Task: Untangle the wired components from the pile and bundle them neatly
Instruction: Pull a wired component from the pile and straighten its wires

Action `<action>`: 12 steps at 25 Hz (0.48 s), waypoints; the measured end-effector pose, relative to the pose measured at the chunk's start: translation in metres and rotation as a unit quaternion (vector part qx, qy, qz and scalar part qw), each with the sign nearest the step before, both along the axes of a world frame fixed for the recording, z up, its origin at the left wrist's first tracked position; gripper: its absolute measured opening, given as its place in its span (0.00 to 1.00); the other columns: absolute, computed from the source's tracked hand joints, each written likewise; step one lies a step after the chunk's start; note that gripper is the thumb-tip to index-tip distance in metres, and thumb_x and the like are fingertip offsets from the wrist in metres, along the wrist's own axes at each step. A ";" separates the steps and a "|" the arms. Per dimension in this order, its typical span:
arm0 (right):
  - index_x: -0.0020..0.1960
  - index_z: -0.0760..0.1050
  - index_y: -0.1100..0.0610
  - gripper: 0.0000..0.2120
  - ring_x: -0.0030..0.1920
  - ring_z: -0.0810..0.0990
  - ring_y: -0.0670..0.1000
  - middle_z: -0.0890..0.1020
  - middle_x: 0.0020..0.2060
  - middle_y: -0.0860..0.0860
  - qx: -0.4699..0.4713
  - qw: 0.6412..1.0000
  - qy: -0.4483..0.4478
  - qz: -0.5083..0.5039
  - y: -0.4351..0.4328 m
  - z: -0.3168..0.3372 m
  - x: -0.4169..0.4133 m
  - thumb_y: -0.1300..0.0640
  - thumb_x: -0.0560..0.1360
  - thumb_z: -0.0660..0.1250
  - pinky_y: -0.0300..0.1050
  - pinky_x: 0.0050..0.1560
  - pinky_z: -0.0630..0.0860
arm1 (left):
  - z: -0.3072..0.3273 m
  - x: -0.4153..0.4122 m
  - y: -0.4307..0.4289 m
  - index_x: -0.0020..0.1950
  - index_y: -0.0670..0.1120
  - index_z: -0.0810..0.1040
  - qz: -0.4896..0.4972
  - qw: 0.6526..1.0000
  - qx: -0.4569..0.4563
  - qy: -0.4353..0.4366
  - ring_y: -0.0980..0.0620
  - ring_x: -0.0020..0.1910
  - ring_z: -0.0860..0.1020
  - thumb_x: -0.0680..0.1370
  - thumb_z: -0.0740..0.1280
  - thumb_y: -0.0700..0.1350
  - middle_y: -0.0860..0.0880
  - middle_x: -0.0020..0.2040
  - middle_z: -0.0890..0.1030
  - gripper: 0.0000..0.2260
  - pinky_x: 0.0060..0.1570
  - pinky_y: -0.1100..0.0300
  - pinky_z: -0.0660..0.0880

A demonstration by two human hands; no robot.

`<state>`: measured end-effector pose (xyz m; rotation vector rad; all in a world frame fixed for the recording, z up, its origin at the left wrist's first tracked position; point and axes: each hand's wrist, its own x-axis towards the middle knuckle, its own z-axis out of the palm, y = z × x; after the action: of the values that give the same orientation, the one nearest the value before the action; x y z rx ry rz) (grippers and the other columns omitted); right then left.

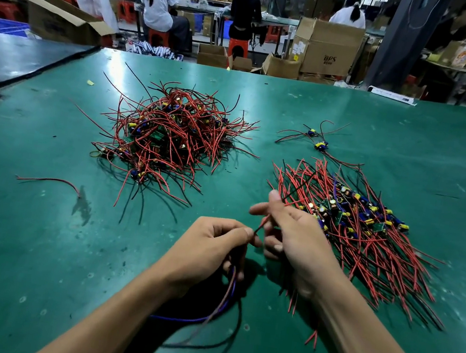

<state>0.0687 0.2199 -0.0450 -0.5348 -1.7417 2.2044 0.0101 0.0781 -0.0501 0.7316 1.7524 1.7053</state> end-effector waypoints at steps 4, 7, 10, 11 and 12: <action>0.51 0.85 0.56 0.12 0.23 0.62 0.46 0.71 0.30 0.53 0.070 0.991 -0.029 0.113 -0.005 -0.004 0.006 0.49 0.78 0.68 0.35 0.23 0.59 | -0.001 -0.004 -0.001 0.34 0.46 0.79 0.024 0.999 0.028 -0.018 0.47 0.22 0.73 0.81 0.61 0.38 0.43 0.26 0.70 0.16 0.28 0.56 0.67; 0.47 0.85 0.60 0.14 0.23 0.62 0.46 0.71 0.27 0.51 0.095 0.994 -0.011 0.060 0.000 -0.002 0.005 0.49 0.78 0.69 0.36 0.24 0.57 | 0.002 -0.004 -0.002 0.35 0.47 0.80 0.000 1.000 0.009 0.011 0.47 0.24 0.73 0.81 0.62 0.40 0.44 0.26 0.72 0.15 0.30 0.56 0.67; 0.46 0.83 0.62 0.15 0.21 0.62 0.45 0.64 0.24 0.48 0.102 0.994 -0.012 -0.022 0.005 -0.001 0.003 0.51 0.80 0.67 0.35 0.22 0.58 | 0.006 -0.002 -0.002 0.37 0.45 0.80 -0.021 0.998 -0.015 0.051 0.48 0.26 0.73 0.81 0.63 0.40 0.43 0.28 0.73 0.13 0.30 0.61 0.68; 0.46 0.83 0.62 0.15 0.20 0.61 0.44 0.64 0.25 0.47 0.097 0.994 -0.010 -0.043 0.006 -0.001 0.002 0.51 0.81 0.66 0.36 0.22 0.57 | 0.008 -0.002 -0.002 0.38 0.44 0.79 -0.027 0.998 -0.021 0.061 0.48 0.26 0.73 0.81 0.63 0.40 0.43 0.28 0.74 0.12 0.30 0.61 0.68; 0.45 0.83 0.63 0.16 0.20 0.61 0.44 0.65 0.25 0.47 0.086 0.994 -0.005 -0.062 0.006 0.000 0.001 0.51 0.81 0.65 0.36 0.22 0.56 | 0.009 -0.001 -0.003 0.39 0.43 0.79 -0.032 0.997 -0.024 0.065 0.48 0.27 0.73 0.81 0.63 0.40 0.42 0.29 0.74 0.12 0.30 0.61 0.68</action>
<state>0.0698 0.2261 -0.0451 -0.5968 -1.8307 1.9494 0.0090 0.0752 -0.0409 0.8864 1.8301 1.5993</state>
